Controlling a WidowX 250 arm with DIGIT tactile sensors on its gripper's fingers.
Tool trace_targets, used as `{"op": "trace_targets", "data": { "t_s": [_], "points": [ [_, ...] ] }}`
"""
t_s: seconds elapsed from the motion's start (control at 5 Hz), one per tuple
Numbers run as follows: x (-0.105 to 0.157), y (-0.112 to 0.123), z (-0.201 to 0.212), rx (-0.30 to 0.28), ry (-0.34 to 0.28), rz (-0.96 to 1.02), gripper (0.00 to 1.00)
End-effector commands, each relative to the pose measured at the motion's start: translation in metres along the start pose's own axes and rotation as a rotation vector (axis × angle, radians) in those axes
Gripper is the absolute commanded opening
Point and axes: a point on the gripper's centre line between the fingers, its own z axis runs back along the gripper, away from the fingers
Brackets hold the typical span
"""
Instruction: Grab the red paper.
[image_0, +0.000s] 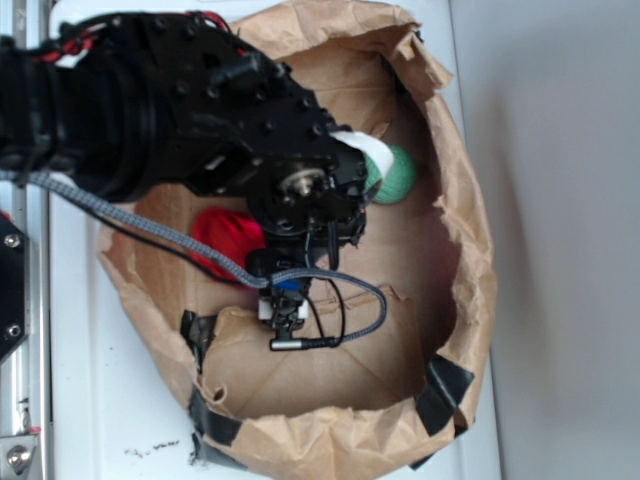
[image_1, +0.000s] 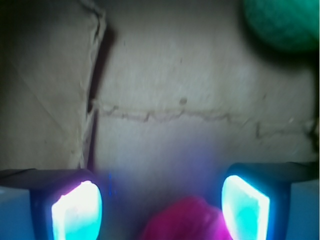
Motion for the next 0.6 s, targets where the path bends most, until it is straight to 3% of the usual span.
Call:
{"op": "trace_targets", "data": {
  "t_s": [0.0,0.2,0.4],
  "points": [
    [-0.023,-0.013,0.021,-0.053,-0.050,-0.080,1.00],
    [-0.017,-0.006,0.021,-0.035,-0.059,-0.056,0.56],
    [-0.014,-0.002,0.030,-0.048,-0.086,-0.035,1.00]
  ]
}}
